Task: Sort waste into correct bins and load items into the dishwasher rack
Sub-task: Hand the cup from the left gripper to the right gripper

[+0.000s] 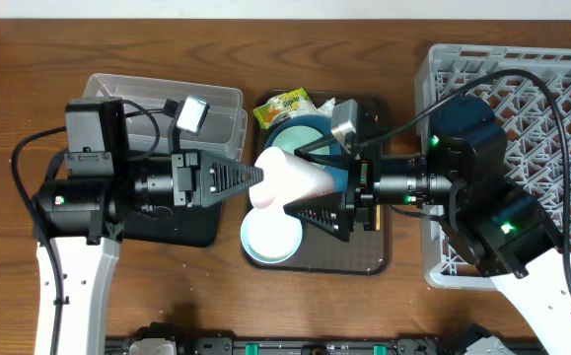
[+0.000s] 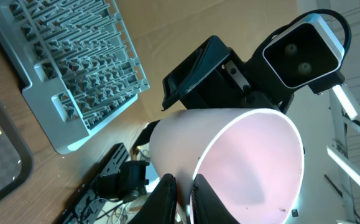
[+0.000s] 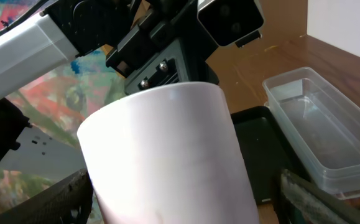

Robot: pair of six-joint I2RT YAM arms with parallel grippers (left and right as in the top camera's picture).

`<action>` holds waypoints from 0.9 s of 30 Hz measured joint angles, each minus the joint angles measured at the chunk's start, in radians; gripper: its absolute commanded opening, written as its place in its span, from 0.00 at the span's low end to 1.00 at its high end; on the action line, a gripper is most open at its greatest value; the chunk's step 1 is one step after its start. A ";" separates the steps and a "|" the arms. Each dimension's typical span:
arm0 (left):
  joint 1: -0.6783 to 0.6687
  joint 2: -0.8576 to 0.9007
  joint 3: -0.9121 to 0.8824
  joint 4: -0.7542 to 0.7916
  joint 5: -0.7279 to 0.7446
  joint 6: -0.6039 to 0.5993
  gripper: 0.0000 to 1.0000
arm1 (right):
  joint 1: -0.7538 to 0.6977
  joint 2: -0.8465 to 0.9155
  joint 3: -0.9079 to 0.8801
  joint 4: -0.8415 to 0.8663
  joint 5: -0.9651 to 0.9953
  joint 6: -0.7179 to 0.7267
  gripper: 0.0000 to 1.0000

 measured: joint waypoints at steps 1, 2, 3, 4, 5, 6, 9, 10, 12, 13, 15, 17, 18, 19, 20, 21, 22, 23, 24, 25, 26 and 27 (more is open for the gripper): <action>0.000 0.000 0.000 0.000 0.000 0.000 0.10 | 0.000 0.000 0.000 -0.003 0.000 0.000 0.92; 0.000 0.000 0.000 0.000 0.000 0.000 0.09 | 0.000 0.000 0.000 -0.004 0.002 0.000 0.94; 0.000 0.000 0.000 0.000 0.001 -0.001 0.08 | 0.000 0.000 0.000 -0.005 0.002 0.001 0.95; 0.000 0.000 0.000 0.000 0.001 -0.001 0.06 | 0.000 0.000 0.000 -0.005 0.004 0.000 0.97; 0.000 0.000 0.000 0.000 0.001 -0.001 0.06 | 0.000 0.000 0.000 -0.006 0.006 -0.001 0.99; 0.000 0.000 0.000 0.000 0.002 -0.001 0.06 | 0.000 0.000 0.000 -0.007 0.007 -0.001 0.99; 0.000 0.000 0.000 0.000 0.002 0.000 0.06 | 0.000 0.000 0.000 -0.007 0.012 -0.003 0.99; 0.000 0.000 0.000 0.000 0.002 0.000 0.06 | 0.000 0.000 0.000 -0.007 0.013 -0.003 0.99; 0.000 0.000 0.000 0.005 0.002 0.000 0.06 | 0.000 0.000 0.000 -0.007 0.014 -0.003 0.99; 0.000 0.000 0.000 0.010 0.002 0.000 0.07 | 0.000 0.000 0.000 -0.005 0.014 -0.003 0.99; 0.000 0.000 0.000 0.011 0.003 0.000 0.06 | 0.000 0.000 0.000 0.002 0.012 -0.003 0.96; 0.000 0.000 0.000 0.012 0.004 0.000 0.06 | 0.000 0.000 0.000 0.026 -0.005 -0.004 0.84; 0.000 0.000 0.000 0.013 0.004 0.000 0.06 | 0.000 0.000 0.000 0.036 -0.014 -0.010 0.78; 0.000 0.000 0.000 0.014 0.003 0.000 0.06 | 0.000 0.000 0.000 0.043 -0.026 -0.008 0.73; 0.000 0.000 0.000 0.019 0.004 0.000 0.07 | 0.000 0.000 0.000 0.048 -0.036 -0.010 0.70; 0.000 0.000 0.000 0.020 0.004 0.000 0.06 | 0.000 0.000 0.000 0.050 -0.048 -0.008 0.69; 0.000 0.000 0.000 0.020 0.003 0.000 0.06 | 0.000 0.000 0.000 0.050 -0.055 -0.005 0.69; 0.000 0.000 0.000 0.020 0.004 0.000 0.06 | 0.000 0.000 0.000 0.050 -0.063 -0.003 0.71; 0.000 0.000 0.000 0.020 0.005 0.000 0.06 | 0.000 0.000 0.000 0.050 -0.068 -0.003 0.75; 0.000 0.000 0.000 0.020 0.005 0.000 0.06 | -0.002 0.000 0.000 0.049 -0.074 -0.002 0.80; -0.001 0.000 0.000 0.022 0.005 0.000 0.06 | -0.003 0.000 0.000 0.049 -0.081 -0.002 0.81; -0.001 0.000 0.000 0.026 0.004 0.000 0.06 | -0.003 0.000 0.000 0.048 -0.089 -0.002 0.82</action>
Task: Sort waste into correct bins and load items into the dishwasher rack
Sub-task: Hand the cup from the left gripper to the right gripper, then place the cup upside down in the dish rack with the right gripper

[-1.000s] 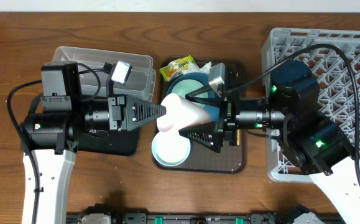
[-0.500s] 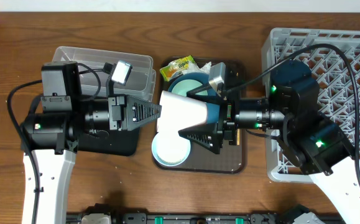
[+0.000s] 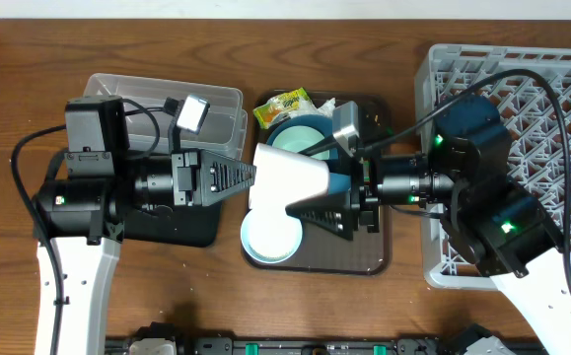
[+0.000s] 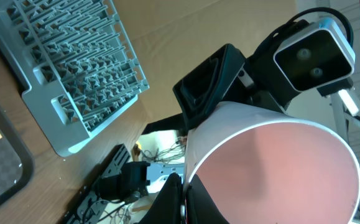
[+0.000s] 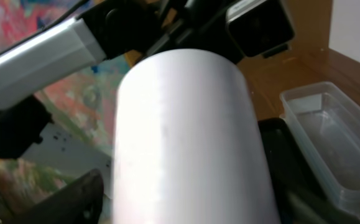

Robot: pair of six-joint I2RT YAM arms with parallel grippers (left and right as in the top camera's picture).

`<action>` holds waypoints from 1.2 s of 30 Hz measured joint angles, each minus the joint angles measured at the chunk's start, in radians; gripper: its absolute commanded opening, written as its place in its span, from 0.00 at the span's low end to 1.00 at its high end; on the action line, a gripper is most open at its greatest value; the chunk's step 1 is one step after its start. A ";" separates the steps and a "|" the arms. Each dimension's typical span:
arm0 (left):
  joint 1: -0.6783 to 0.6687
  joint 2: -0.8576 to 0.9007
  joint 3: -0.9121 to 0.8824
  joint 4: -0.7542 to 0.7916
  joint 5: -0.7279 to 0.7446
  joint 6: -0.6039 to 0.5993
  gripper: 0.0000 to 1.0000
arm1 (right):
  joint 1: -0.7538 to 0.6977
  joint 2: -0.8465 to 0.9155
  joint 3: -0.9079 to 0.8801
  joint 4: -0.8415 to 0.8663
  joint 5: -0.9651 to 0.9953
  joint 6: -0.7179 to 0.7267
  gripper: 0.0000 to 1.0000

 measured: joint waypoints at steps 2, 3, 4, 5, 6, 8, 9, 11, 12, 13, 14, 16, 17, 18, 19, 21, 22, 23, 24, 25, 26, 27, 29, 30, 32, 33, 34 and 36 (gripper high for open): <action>0.000 0.000 0.000 0.005 0.000 0.000 0.07 | 0.000 0.000 0.000 0.000 -0.010 -0.001 0.84; 0.000 0.000 0.000 0.010 0.000 0.000 0.06 | 0.000 0.000 0.000 0.000 -0.014 -0.001 0.84; 0.000 0.000 0.000 0.012 0.000 -0.001 0.06 | 0.000 0.000 0.000 0.000 -0.015 -0.002 0.80; 0.000 0.000 0.000 0.015 0.000 -0.003 0.06 | 0.000 0.000 0.000 0.001 -0.015 -0.004 0.75; 0.000 0.000 0.000 0.016 0.001 -0.003 0.06 | 0.000 0.000 0.000 0.002 -0.014 -0.006 0.72; 0.000 0.000 0.000 0.016 0.008 -0.003 0.06 | 0.000 0.000 0.000 -0.002 -0.011 -0.003 0.67; 0.000 0.000 0.000 0.016 0.012 -0.003 0.06 | 0.000 0.000 0.000 -0.003 -0.009 -0.003 0.62; 0.000 0.000 0.000 0.018 0.016 -0.003 0.07 | 0.000 0.000 0.000 -0.003 -0.009 -0.002 0.53; 0.000 0.000 0.000 0.020 0.018 -0.003 0.06 | 0.000 0.000 0.000 -0.004 -0.008 0.003 0.52; 0.000 0.000 0.000 0.020 0.018 -0.003 0.06 | 0.000 0.000 0.000 -0.004 -0.008 0.003 0.51; 0.000 0.000 0.000 0.020 0.018 -0.003 0.06 | 0.000 0.000 0.000 -0.004 -0.007 0.004 0.51; 0.000 0.000 0.000 0.021 0.018 -0.003 0.28 | 0.000 0.000 0.000 -0.003 -0.007 0.003 0.51; 0.000 0.000 0.000 0.022 0.018 0.000 0.51 | -0.001 0.000 0.000 -0.003 -0.007 0.003 0.52; 0.000 0.000 0.000 0.022 0.018 -0.002 0.65 | -0.001 0.000 0.000 -0.002 -0.010 0.002 0.53; 0.000 0.000 0.000 0.022 0.017 -0.003 0.73 | -0.004 0.000 0.000 -0.001 -0.011 0.003 0.53; 0.000 0.000 0.000 0.021 0.008 -0.005 0.80 | -0.024 -0.002 0.000 -0.001 -0.013 0.002 0.53; 0.000 0.000 0.000 0.021 -0.006 -0.007 0.82 | -0.047 -0.005 0.000 -0.004 -0.013 0.002 0.53; 0.000 0.000 0.000 0.021 -0.023 -0.003 0.83 | -0.069 -0.010 0.000 -0.012 -0.010 0.002 0.54; 0.000 0.000 0.000 0.021 -0.046 -0.003 0.84 | -0.105 -0.022 0.000 -0.031 -0.005 0.003 0.54; 0.000 0.000 0.000 0.021 -0.072 -0.003 0.84 | -0.130 -0.032 0.000 -0.053 0.003 0.000 0.54; 0.000 0.000 0.000 0.021 -0.105 -0.003 0.85 | -0.170 -0.051 0.000 -0.090 0.020 0.002 0.54; 0.000 0.000 0.000 0.019 -0.129 -0.003 0.86 | -0.205 -0.072 0.000 -0.132 0.042 0.002 0.54; 0.000 0.000 0.000 0.009 -0.197 -0.002 0.88 | -0.281 -0.125 -0.001 -0.236 0.108 -0.003 0.54; 0.000 0.000 0.000 -0.013 -0.239 -0.002 0.88 | -0.321 -0.153 0.001 -0.296 0.155 0.002 0.54; 0.000 0.000 0.000 -0.068 -0.327 0.001 0.88 | -0.401 -0.215 0.000 -0.419 0.269 0.014 0.54; 0.000 0.000 0.000 -0.096 -0.369 0.007 0.89 | -0.441 -0.246 0.000 -0.493 0.340 0.026 0.54; 0.000 0.000 0.000 -0.129 -0.412 0.017 0.89 | -0.471 -0.273 0.000 -0.556 0.406 0.038 0.54; 0.000 0.000 0.001 -0.200 -0.520 0.040 0.89 | -0.529 -0.327 0.000 -0.693 0.555 0.082 0.53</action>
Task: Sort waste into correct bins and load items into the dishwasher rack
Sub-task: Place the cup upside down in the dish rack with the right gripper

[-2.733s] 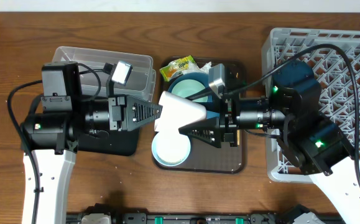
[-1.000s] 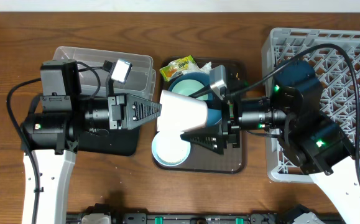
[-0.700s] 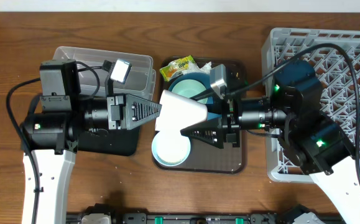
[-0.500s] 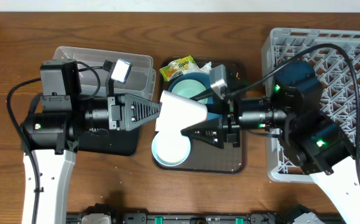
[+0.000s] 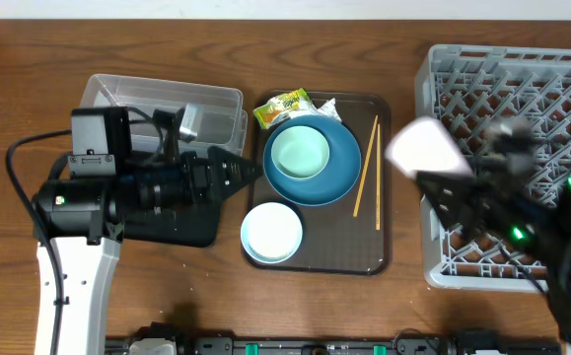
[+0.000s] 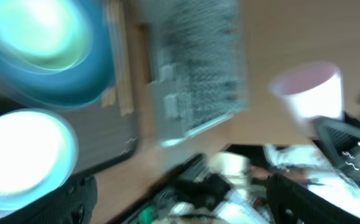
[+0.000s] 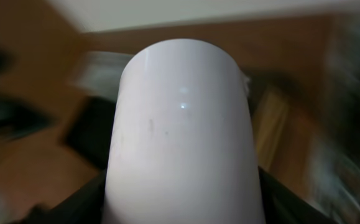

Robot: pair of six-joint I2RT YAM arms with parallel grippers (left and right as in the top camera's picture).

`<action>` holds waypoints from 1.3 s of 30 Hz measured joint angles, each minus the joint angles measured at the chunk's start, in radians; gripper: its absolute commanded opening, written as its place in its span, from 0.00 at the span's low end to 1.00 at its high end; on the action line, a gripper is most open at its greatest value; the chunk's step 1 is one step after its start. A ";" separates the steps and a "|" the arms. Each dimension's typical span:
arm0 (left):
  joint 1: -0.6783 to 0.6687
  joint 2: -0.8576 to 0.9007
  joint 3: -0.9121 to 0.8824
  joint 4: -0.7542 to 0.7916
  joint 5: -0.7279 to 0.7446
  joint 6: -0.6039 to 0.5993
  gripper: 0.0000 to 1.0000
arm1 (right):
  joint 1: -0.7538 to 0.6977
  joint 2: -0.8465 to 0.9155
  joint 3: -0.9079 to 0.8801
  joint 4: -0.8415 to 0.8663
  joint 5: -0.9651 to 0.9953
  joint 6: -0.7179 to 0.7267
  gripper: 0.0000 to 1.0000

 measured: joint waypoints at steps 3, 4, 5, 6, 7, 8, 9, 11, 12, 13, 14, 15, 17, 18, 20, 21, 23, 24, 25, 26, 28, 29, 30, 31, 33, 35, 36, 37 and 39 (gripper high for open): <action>0.000 0.000 0.000 -0.076 -0.180 0.019 0.89 | -0.049 -0.052 0.001 -0.180 0.198 0.087 0.48; 0.000 0.000 0.000 -0.090 -0.238 0.021 0.89 | -0.063 -0.062 0.001 -0.256 0.277 0.131 0.49; 0.000 0.000 0.000 -0.103 -0.296 0.024 0.89 | -0.075 -0.064 0.001 -0.312 0.337 0.164 0.48; 0.000 0.000 0.000 -0.113 -0.351 0.027 0.89 | -0.082 -0.064 0.000 -0.354 0.403 0.197 0.49; 0.000 0.000 0.000 -0.118 -0.387 0.029 0.89 | -0.086 -0.060 0.000 -0.377 0.447 0.222 0.49; 0.000 0.000 0.000 -0.124 -0.432 0.033 0.89 | -0.093 -0.055 0.000 -0.394 0.486 0.242 0.51; 0.000 0.000 0.000 -0.124 -0.467 0.036 0.89 | -0.101 -0.047 0.000 -0.407 0.529 0.264 0.52; 0.000 0.000 0.000 -0.124 -0.512 0.040 0.89 | -0.103 -0.028 0.000 -0.414 0.583 0.290 0.53; 0.000 0.000 0.000 -0.124 -0.525 0.040 0.89 | -0.103 -0.014 0.000 -0.413 0.602 0.298 0.54; 0.000 0.000 0.000 -0.125 -0.539 0.040 0.89 | -0.103 0.000 0.000 -0.413 0.615 0.305 0.54; 0.000 0.000 0.000 -0.125 -0.549 0.040 0.89 | -0.104 0.014 0.000 -0.413 0.628 0.311 0.55; 0.000 0.000 0.000 -0.125 -0.559 0.040 0.89 | -0.104 0.032 0.000 -0.413 0.640 0.315 0.56; 0.000 0.000 0.000 -0.126 -0.569 0.040 0.89 | -0.114 0.074 0.000 -0.414 0.661 0.320 0.59; 0.000 0.000 0.000 -0.126 -0.573 0.040 0.89 | -0.123 0.089 0.000 -0.414 0.668 0.320 0.60; 0.000 0.000 0.000 -0.126 -0.582 0.040 0.89 | -0.156 0.138 0.000 -0.409 0.685 0.320 0.61; 0.000 0.000 0.000 -0.126 -0.584 0.040 0.89 | -0.170 0.157 0.000 -0.405 0.690 0.320 0.61; 0.000 0.000 0.000 -0.126 -0.587 0.040 0.89 | -0.206 0.208 0.000 -0.400 0.694 0.316 0.61; 0.000 0.000 0.000 -0.126 -0.589 0.040 0.89 | -0.226 0.231 0.000 -0.401 0.692 0.310 0.60; 0.000 0.000 0.000 -0.127 -0.589 0.040 0.89 | -0.252 0.262 0.000 -0.403 0.686 0.298 0.60; 0.000 0.000 0.000 -0.126 -0.589 0.040 0.89 | -0.264 0.277 0.000 -0.404 0.686 0.291 0.61; 0.000 0.000 0.000 -0.126 -0.589 0.040 0.89 | -0.309 0.318 0.000 -0.407 0.664 0.261 0.62; 0.000 0.000 0.000 -0.126 -0.589 0.040 0.89 | -0.334 0.336 0.000 -0.407 0.652 0.242 0.62; 0.000 0.000 0.000 -0.126 -0.589 0.040 0.90 | -0.356 0.352 0.000 -0.407 0.634 0.225 0.62; 0.000 0.000 0.000 -0.126 -0.589 0.040 0.90 | -0.381 0.369 0.000 -0.407 0.604 0.198 0.62; 0.000 0.000 0.000 -0.126 -0.589 0.040 0.89 | -0.411 0.396 0.000 -0.414 0.546 0.146 0.63; 0.000 0.000 0.000 -0.126 -0.589 0.040 0.89 | -0.423 0.418 -0.001 -0.432 0.497 0.108 0.64; 0.000 0.000 0.000 -0.126 -0.589 0.040 0.89 | -0.425 0.425 -0.002 -0.436 0.484 0.096 0.65; 0.000 0.000 0.000 -0.126 -0.589 0.040 0.89 | -0.428 0.433 -0.006 -0.438 0.468 0.082 0.66; 0.000 0.000 0.000 -0.126 -0.589 0.040 0.89 | -0.430 0.441 -0.019 -0.438 0.451 0.067 0.66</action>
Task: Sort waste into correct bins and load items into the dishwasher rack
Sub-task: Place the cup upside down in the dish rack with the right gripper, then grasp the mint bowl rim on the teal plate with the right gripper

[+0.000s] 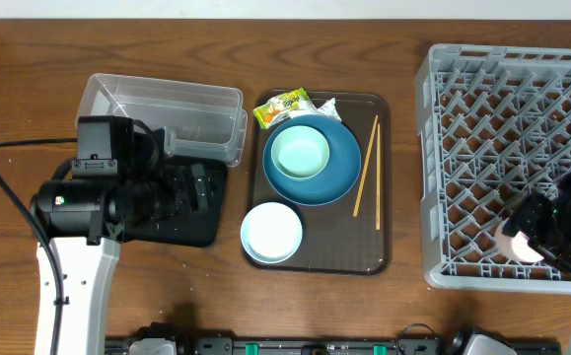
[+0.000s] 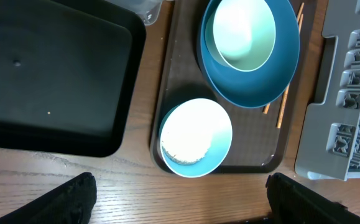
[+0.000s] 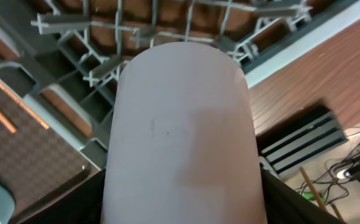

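Note:
A white cup (image 3: 180, 124) fills the right wrist view, and my right gripper (image 3: 180, 202) is shut on it. In the overhead view the cup (image 1: 515, 244) sits low over the front right cells of the grey dishwasher rack (image 1: 522, 99). My left gripper (image 2: 181, 202) is open and holds nothing. It hangs above the table between the black bin (image 2: 49, 81) and the brown tray (image 2: 167, 74). On the tray are a blue bowl (image 1: 342, 177) with a green bowl (image 1: 300, 153) inside, a small bowl (image 1: 271, 233), chopsticks (image 1: 366, 177) and a yellow-green wrapper (image 1: 283, 104).
A clear plastic bin (image 1: 162, 104) stands at the back left, behind the black bin (image 1: 181, 237). The rack's left wall runs close along the tray's right rim (image 1: 384, 197). Bare wood lies in front of the tray and bins.
My right gripper has carried the cup from above the rack's left edge to low over its front right cells. My left gripper has drawn back left over the black bin's edge and now faces down.
First the cup was above the tray with my left gripper shut on its rim and my right gripper open around its body. Then the right gripper closed on it. Later the left was open and the right held the cup near the rack, now low over it.

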Robot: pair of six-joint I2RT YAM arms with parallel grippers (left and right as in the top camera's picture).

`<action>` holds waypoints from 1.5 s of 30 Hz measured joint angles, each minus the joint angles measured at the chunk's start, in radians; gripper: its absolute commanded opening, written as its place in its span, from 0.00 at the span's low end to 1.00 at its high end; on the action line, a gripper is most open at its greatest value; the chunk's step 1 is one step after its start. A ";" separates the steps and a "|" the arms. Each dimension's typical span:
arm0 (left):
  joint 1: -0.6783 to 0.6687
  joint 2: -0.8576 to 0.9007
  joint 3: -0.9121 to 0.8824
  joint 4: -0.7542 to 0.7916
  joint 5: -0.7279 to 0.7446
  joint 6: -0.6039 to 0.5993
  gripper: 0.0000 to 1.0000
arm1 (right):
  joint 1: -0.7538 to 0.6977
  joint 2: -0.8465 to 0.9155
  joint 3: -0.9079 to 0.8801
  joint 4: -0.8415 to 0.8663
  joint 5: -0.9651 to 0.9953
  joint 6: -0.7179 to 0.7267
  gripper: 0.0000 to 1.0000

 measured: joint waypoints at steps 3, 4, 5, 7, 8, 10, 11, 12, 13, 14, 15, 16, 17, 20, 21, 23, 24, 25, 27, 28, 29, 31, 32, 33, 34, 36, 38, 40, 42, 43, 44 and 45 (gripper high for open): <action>0.000 0.000 0.000 0.000 0.000 0.000 0.90 | 0.000 0.002 -0.042 0.019 -0.011 -0.015 0.67; 0.000 0.000 0.000 0.000 0.000 0.000 0.90 | 0.000 0.002 -0.063 0.036 -0.011 -0.018 0.67; 0.000 0.000 0.000 0.000 0.000 0.000 0.90 | 0.000 0.002 -0.082 0.055 -0.013 -0.019 0.67; 0.000 0.000 0.000 0.000 0.000 0.000 0.90 | 0.000 0.003 -0.124 0.087 -0.018 -0.018 0.73; 0.000 0.000 0.000 0.000 0.000 0.000 0.90 | 0.000 0.005 -0.142 0.100 -0.019 -0.017 0.80; 0.000 0.000 0.000 0.000 0.000 0.000 0.90 | 0.000 0.009 -0.155 0.113 -0.023 -0.011 0.89; 0.000 0.000 0.000 0.000 0.000 0.000 0.90 | -0.001 0.011 -0.156 0.117 -0.027 -0.007 0.93; 0.000 0.000 0.000 0.000 0.000 0.000 0.90 | -0.001 0.011 -0.156 0.119 -0.028 -0.001 0.95; 0.000 0.000 0.000 0.000 0.000 0.000 0.90 | -0.002 0.011 -0.155 0.119 -0.030 0.002 0.98; 0.000 0.000 0.000 0.000 0.000 0.000 0.90 | -0.002 0.011 -0.155 0.121 -0.032 0.004 0.98; 0.000 0.000 0.000 0.000 0.000 0.000 0.90 | -0.002 0.011 -0.155 0.122 -0.032 0.006 0.98; 0.000 0.000 0.000 0.000 0.000 0.000 0.90 | -0.002 0.011 -0.153 0.123 -0.034 0.007 0.95; 0.000 0.000 0.000 0.000 0.000 0.000 0.90 | -0.002 0.011 -0.149 0.122 -0.037 0.007 0.94; 0.000 0.000 0.000 0.000 0.000 0.000 0.90 | -0.002 0.010 -0.119 0.122 -0.076 -0.017 0.91; 0.000 0.000 0.000 0.000 0.000 0.000 0.90 | 0.000 0.008 -0.099 0.122 -0.103 -0.037 0.90; 0.000 0.000 0.000 0.000 0.000 0.000 0.90 | 0.009 -0.004 -0.051 0.127 -0.162 -0.079 0.88; 0.000 0.000 0.000 0.000 0.000 0.000 0.90 | 0.018 -0.015 -0.031 0.131 -0.190 -0.096 0.87; 0.000 0.000 0.000 0.000 0.000 0.000 0.90 | 0.033 -0.027 -0.015 0.138 -0.212 -0.108 0.86; 0.000 0.000 0.000 0.000 0.000 0.000 0.90 | 0.080 -0.069 0.023 0.163 -0.283 -0.140 0.84; 0.000 0.000 0.000 0.000 0.000 0.000 0.90 | 0.110 -0.091 0.031 0.181 -0.310 -0.149 0.83; 0.000 0.000 0.000 0.000 0.000 0.000 0.90 | 0.143 -0.115 0.036 0.206 -0.334 -0.157 0.82; 0.000 0.000 0.000 0.000 0.000 0.000 0.90 | 0.233 -0.159 0.043 0.250 -0.386 -0.171 0.78; 0.000 0.000 0.000 0.000 0.000 0.000 0.90 | 0.281 -0.175 0.045 0.274 -0.404 -0.175 0.77; 0.000 0.000 0.000 0.000 0.000 0.000 0.90 | 0.346 -0.191 0.047 0.302 -0.419 -0.178 0.77; 0.000 0.000 0.000 0.000 0.000 0.000 0.90 | 0.391 -0.198 0.047 0.319 -0.433 -0.181 0.77; 0.000 0.000 0.000 0.000 0.000 0.000 0.90 | 0.513 -0.202 0.048 0.360 -0.430 -0.191 0.77; 0.000 0.000 0.000 0.000 0.000 0.000 0.90 | 0.651 -0.187 0.048 0.392 -0.386 -0.191 0.78; 0.000 0.000 0.000 0.000 0.000 0.000 0.90 | 0.765 -0.160 0.048 0.415 -0.314 -0.161 0.78; 0.000 0.000 0.000 0.000 0.000 0.000 0.90 | 0.877 -0.106 0.048 0.429 -0.223 -0.098 0.76; 0.000 0.000 0.000 0.000 0.000 0.000 0.90 | 0.927 -0.067 0.048 0.434 -0.173 -0.059 0.75; 0.000 0.000 0.000 0.000 0.000 0.000 0.90 | 0.958 -0.030 0.048 0.444 -0.139 -0.031 0.73; 0.000 0.000 0.000 0.000 0.000 0.000 0.90 | 0.981 0.006 0.048 0.458 -0.110 -0.006 0.73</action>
